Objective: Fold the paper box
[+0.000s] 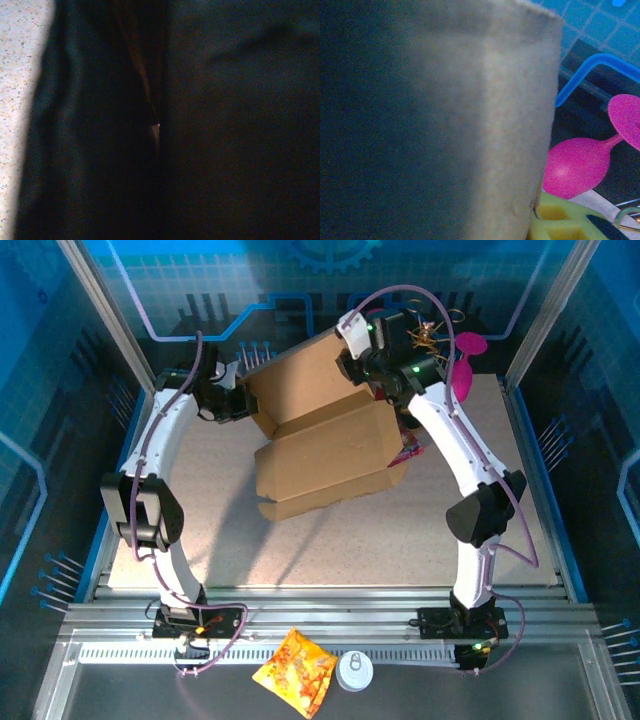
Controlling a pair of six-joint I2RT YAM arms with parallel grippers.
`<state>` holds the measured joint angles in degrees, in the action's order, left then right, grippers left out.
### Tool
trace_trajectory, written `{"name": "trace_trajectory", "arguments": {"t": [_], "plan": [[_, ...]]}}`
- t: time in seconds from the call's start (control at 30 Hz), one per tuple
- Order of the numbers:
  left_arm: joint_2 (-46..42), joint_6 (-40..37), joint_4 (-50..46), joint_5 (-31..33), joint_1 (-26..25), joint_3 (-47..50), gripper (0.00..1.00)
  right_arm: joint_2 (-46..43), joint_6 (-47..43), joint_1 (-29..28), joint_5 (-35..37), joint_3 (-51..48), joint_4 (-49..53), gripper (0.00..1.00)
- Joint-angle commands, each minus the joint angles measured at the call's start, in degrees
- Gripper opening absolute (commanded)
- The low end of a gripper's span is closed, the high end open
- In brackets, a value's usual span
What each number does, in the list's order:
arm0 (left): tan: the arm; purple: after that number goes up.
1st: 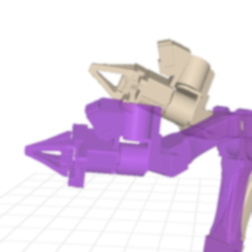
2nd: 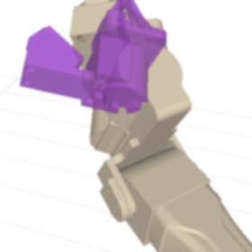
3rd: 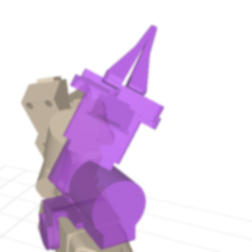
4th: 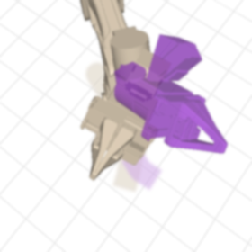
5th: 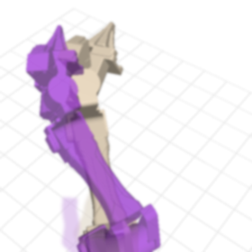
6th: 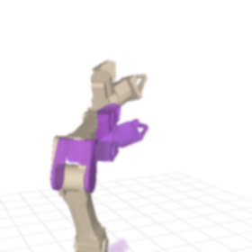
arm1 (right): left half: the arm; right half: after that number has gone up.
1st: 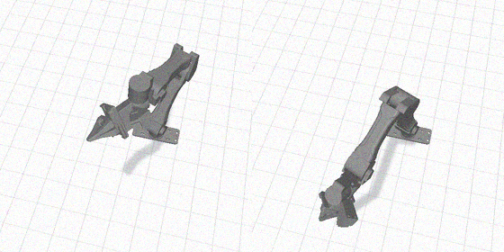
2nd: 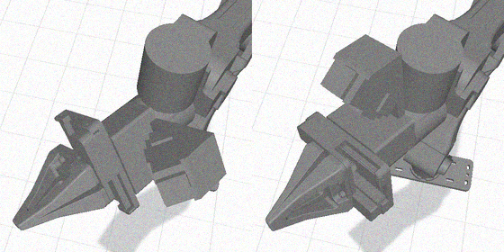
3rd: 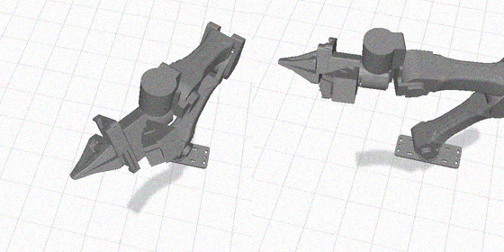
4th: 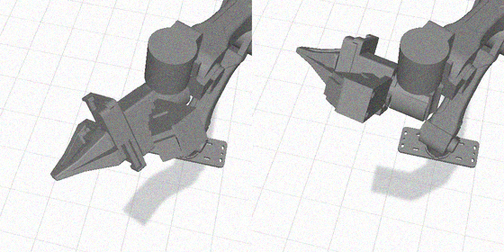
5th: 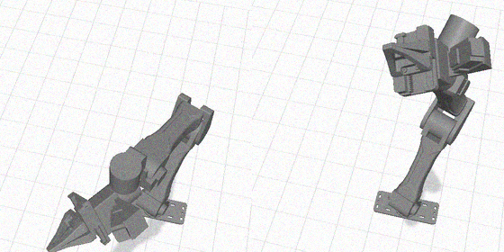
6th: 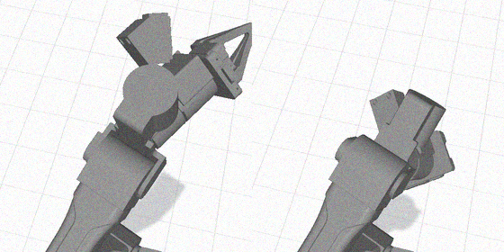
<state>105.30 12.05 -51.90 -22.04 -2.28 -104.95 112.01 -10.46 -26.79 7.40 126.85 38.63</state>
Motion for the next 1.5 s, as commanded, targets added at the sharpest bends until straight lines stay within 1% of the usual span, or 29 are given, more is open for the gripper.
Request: {"name": "trace_trajectory", "arguments": {"t": [0.0, 0.07, 0.17, 0.23, 0.33, 0.43, 0.6, 0.63, 0.7, 0.73, 0.9, 0.97, 1.0, 1.1, 1.23, 1.27, 1.33, 1.47], "plan": [[-2.5, 0.6, -1.2, -0.8, -1.1, -1.3, 0.0, 0.6, -1.2, -0.9, 10.3, 1.2, 0.2, 0.2], [-2.6, 1.6, -1.6, 1.1, -1.5, -1.5, 0.0, 0.0, -0.9, -0.9, 10.8, 1.0, 0.1, 0.11], [-2.6, 4.7, -2.9, 4.8, -1.8, -2.1, 0.0, -0.7, -0.9, -0.8, 12.0, 0.6, 0.0, 0.04], [-2.4, 7.0, -4.1, 6.9, -2.0, -2.9, 0.0, -1.0, -1.2, -1.0, 14.3, 0.1, -0.4, 0.0], [-2.4, 10.2, -5.8, 10.4, -2.7, -4.1, 0.0, -1.0, -1.5, -1.5, 19.9, -1.0, -1.6, 0.0], [-2.4, 12.3, -8.5, 14.8, -4.0, -5.6, 0.0, -1.4, -1.6, -1.6, 22.5, -2.2, -2.3, 0.0], [-2.8, 14.9, -10.2, 19.1, -6.4, -5.6, 0.0, -1.4, -1.2, -1.7, 24.9, -2.3, -2.3, 0.0], [-2.9, 15.0, -10.2, 19.6, -7.0, -5.4, 0.0, -1.5, -0.8, -1.5, 23.6, -2.3, -2.0, 0.03], [-2.9, 15.4, -10.1, 19.7, -7.4, -5.1, 0.0, -2.0, -0.1, -1.2, 19.4, -2.1, -1.2, 0.2], [-2.8, 15.6, -10.3, 19.6, -7.4, -5.2, 0.0, -2.0, 0.7, -1.0, 17.2, -1.5, -0.4, 0.26], [-2.2, 15.3, -11.5, 20.2, -7.1, -6.6, 0.0, -1.6, 5.2, 2.3, 0.1, 5.0, 7.6, 0.48], [-1.7, 15.4, -12.0, 20.3, -7.1, -7.1, 0.0, -2.1, 5.4, 3.0, -4.3, 5.8, 9.5, 0.55], [-1.5, 15.5, -12.1, 20.3, -7.1, -7.3, 0.0, -2.6, 5.4, 3.1, -5.3, 5.5, 10.0, 0.58], [-1.2, 15.7, -12.1, 20.4, -7.0, -7.4, 0.0, -4.6, 5.9, 3.4, -6.8, 3.3, 10.1, 0.63], [-1.1, 15.5, -11.6, 19.9, -7.0, -7.6, 0.0, -6.4, 5.9, 4.7, -6.8, -0.2, 9.8, 0.65], [-0.9, 15.2, -11.6, 19.7, -7.0, -7.8, 0.0, -6.9, 6.4, 5.7, -7.9, -1.1, 9.5, 0.65], [-0.7, 14.7, -11.8, 19.4, -7.1, -8.1, 0.0, -8.4, 8.0, 8.0, -12.8, -2.4, 7.8, 0.65], [-0.3, 13.2, -12.2, 18.0, -6.5, -8.4, 0.0, -13.4, 14.1, 14.0, -30.7, -8.4, -1.8, 0.71]]}}
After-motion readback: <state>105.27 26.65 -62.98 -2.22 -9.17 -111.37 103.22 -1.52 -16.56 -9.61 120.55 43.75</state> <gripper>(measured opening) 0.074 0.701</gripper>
